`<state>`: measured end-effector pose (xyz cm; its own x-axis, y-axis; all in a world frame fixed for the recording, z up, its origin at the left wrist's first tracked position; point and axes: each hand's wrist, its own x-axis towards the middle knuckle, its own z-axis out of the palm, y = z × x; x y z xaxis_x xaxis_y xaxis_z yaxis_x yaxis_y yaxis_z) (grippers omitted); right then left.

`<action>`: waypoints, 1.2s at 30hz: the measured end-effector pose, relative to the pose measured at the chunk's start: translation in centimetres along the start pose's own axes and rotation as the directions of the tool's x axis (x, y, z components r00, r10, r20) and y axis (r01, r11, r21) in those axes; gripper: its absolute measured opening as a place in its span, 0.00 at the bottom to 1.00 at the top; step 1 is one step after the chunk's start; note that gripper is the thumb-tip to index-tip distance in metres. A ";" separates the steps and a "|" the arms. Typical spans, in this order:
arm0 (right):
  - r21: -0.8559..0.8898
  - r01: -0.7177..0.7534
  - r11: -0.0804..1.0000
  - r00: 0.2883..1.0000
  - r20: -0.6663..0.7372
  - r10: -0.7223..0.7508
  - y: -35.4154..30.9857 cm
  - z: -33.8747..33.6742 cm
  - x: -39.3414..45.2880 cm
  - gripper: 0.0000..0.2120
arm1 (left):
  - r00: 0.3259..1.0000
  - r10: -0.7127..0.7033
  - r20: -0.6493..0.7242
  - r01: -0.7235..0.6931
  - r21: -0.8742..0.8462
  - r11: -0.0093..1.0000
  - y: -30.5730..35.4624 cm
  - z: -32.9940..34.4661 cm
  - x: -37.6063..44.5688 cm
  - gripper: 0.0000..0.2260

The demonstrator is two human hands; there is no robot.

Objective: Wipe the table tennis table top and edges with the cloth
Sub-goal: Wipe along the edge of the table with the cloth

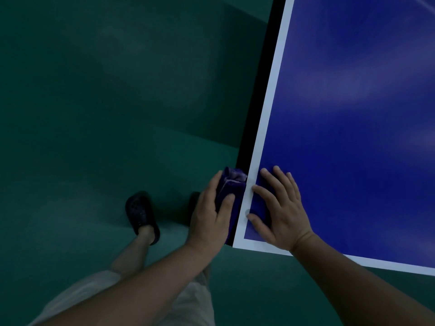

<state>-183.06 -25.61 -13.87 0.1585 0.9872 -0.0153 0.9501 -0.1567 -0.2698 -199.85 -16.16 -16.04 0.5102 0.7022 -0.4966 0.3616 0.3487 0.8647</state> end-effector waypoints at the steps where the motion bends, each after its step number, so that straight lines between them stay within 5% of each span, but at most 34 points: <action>1: 0.003 0.000 1.000 1.000 -0.001 0.000 0.0 0.0 0.0 0.26 | 1.000 -0.007 -0.011 0.007 0.009 1.000 0.0 0.3 1.0 0.24; 7: 0.006 0.006 1.000 1.000 -0.004 -0.006 0.0 -0.3 0.1 0.26 | 0.999 0.030 -0.043 -0.029 0.023 0.999 4.1 1.6 11.3 0.24; 15: 0.026 0.014 1.000 1.000 -0.006 -0.014 0.1 -0.2 0.1 0.24 | 0.989 0.132 0.066 -0.134 0.017 0.991 0.2 0.4 4.6 0.25; 28: 0.041 0.009 0.999 0.997 0.082 -0.012 0.0 -1.4 0.9 0.24 | 0.964 0.242 0.110 -0.244 0.008 0.970 2.0 1.1 8.9 0.26; 36: -0.173 0.205 0.963 0.978 0.073 -0.195 9.9 -5.3 19.1 0.28 | 0.989 0.135 0.066 -0.138 0.050 0.989 8.1 2.4 17.7 0.25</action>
<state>-169.22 -8.41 -11.77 -0.0501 0.9982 -0.0328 0.9943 0.0467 -0.0962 -186.02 -2.44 -17.99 0.6046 0.7005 -0.3792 0.3258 0.2170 0.9202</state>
